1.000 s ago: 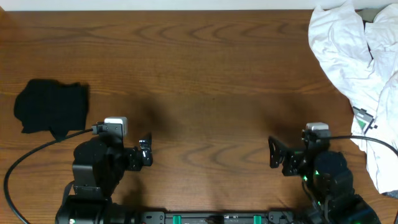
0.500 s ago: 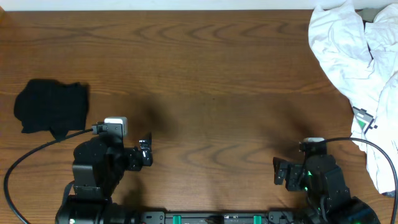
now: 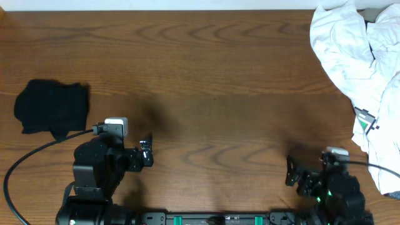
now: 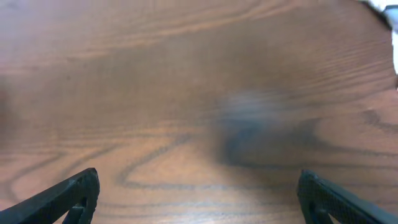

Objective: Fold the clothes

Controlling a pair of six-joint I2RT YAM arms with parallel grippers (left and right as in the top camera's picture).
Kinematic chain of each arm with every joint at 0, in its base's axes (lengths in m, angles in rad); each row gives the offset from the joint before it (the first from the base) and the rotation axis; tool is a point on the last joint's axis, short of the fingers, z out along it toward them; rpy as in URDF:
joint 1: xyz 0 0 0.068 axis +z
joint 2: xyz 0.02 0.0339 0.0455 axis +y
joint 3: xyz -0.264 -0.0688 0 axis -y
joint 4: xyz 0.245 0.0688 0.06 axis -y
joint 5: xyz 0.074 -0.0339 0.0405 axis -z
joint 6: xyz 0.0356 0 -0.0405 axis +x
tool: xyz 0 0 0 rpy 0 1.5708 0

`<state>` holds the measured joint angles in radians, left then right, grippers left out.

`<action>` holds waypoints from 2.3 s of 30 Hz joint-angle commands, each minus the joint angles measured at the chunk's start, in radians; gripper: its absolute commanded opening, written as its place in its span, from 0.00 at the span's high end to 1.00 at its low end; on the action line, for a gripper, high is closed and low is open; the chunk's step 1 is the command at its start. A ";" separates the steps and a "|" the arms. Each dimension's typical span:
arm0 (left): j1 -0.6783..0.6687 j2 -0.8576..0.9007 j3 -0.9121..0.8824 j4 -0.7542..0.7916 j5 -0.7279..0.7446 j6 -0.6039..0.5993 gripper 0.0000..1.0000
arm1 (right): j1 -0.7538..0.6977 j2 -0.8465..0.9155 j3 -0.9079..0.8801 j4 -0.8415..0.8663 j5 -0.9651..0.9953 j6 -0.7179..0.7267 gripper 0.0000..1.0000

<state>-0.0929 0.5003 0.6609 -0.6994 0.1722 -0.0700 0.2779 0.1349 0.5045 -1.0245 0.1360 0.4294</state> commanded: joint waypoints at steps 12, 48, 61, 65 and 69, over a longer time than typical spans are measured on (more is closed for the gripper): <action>-0.002 -0.005 -0.003 0.000 -0.013 0.017 0.02 | -0.080 -0.129 -0.095 0.246 0.029 -0.128 0.01; -0.002 -0.005 -0.003 0.000 -0.013 0.017 0.02 | -0.148 -0.130 -0.499 0.953 -0.111 -0.312 0.01; -0.002 -0.005 -0.003 0.000 -0.013 0.017 0.02 | -0.148 -0.130 -0.499 0.953 -0.111 -0.312 0.01; -0.002 -0.005 -0.003 0.000 -0.013 0.017 0.02 | -0.148 -0.130 -0.499 0.953 -0.111 -0.312 0.01; -0.002 -0.005 -0.003 0.000 -0.013 0.017 0.02 | -0.148 -0.130 -0.499 0.953 -0.111 -0.312 0.01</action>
<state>-0.0929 0.5003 0.6605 -0.6994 0.1722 -0.0700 0.1356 0.0109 0.0082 -0.0677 0.0330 0.1284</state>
